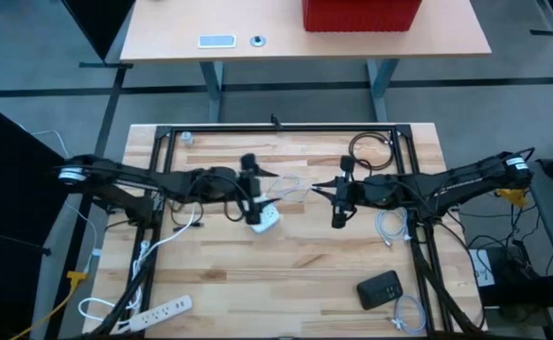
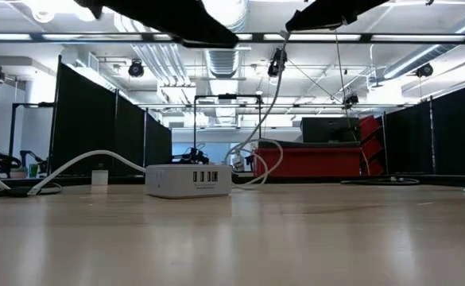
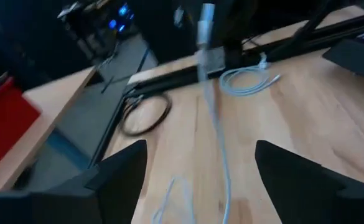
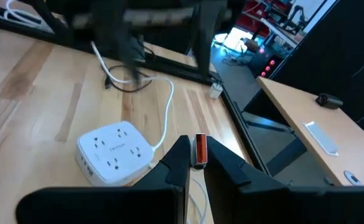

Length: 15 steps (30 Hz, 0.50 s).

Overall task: Insert USB
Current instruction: Insert the white USB cable into the top white outlet extension

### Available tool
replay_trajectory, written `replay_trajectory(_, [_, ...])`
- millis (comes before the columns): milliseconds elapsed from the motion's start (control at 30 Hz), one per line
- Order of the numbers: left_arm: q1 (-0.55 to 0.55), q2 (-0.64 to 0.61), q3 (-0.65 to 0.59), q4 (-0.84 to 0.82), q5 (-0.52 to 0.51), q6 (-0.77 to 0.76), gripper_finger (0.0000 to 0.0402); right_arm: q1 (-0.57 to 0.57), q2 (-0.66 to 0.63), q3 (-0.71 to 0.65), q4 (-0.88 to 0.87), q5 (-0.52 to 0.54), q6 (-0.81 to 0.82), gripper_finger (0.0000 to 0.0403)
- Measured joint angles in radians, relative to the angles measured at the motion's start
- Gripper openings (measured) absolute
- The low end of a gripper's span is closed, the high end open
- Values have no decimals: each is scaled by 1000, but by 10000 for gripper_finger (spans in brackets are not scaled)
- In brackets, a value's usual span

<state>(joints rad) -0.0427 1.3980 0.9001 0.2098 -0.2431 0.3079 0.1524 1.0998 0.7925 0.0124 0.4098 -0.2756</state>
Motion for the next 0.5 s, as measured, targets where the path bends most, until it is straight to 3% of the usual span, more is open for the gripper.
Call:
replay_trajectory(267, [2, 119, 0, 267, -27, 76, 277, 0, 2, 0, 27, -51, 19, 19])
replay_trajectory(500, [2, 163, 1, 338, 41, 40, 277, 0, 19, 0, 55, -51, -11, 19])
